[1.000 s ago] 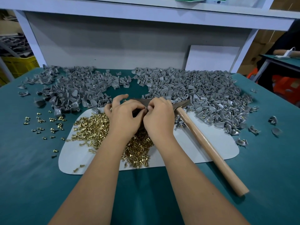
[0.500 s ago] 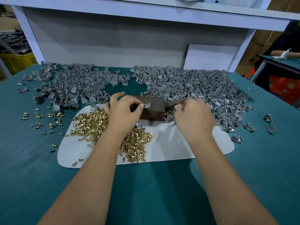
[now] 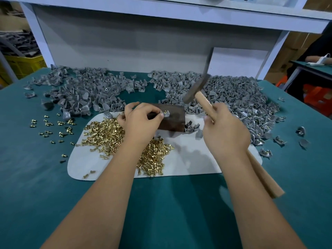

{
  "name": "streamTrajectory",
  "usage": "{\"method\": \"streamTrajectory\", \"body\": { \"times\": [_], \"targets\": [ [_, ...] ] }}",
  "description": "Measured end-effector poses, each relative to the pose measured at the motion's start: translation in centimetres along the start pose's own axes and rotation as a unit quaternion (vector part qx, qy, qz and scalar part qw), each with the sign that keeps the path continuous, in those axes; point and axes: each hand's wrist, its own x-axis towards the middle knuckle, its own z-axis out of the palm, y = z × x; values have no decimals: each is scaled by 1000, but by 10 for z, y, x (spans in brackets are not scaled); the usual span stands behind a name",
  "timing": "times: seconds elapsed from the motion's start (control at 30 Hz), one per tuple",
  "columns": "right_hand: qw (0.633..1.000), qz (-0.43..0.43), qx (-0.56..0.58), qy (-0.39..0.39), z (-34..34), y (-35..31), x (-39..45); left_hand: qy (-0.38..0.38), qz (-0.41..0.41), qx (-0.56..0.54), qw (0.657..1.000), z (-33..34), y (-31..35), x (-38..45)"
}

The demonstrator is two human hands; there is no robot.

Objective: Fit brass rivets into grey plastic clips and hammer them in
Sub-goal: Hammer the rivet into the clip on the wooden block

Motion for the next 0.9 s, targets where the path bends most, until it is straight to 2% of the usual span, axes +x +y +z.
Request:
{"method": "streamTrajectory", "body": {
  "times": [0.17, 0.33, 0.5, 0.63, 0.77, 0.8, 0.9],
  "targets": [
    [995, -98, -22, -14, -13, -23, -5, 26, -30, -12, 999, 3, 5, -2],
    [993, -102, -44, 34, -14, -31, -6, 44, -50, -16, 998, 5, 6, -2],
    [987, -138, -82, -17, -12, -31, -6, 41, -52, -18, 998, 4, 6, -2],
    [988, -118, -81, 59, -11, -33, -5, 49, -62, -11, 997, 6, 6, -2],
    [984, -149, -89, -25, -5, -28, -15, 42, -48, -17, 998, 6, 4, -1],
    [984, -151, -89, -25, -7, -29, -12, 43, -45, -10, 998, 7, 3, -1],
    [987, -137, -76, 47, -12, -36, -5, 54, -49, 11, 997, 9, 4, -1]
  ]
}}
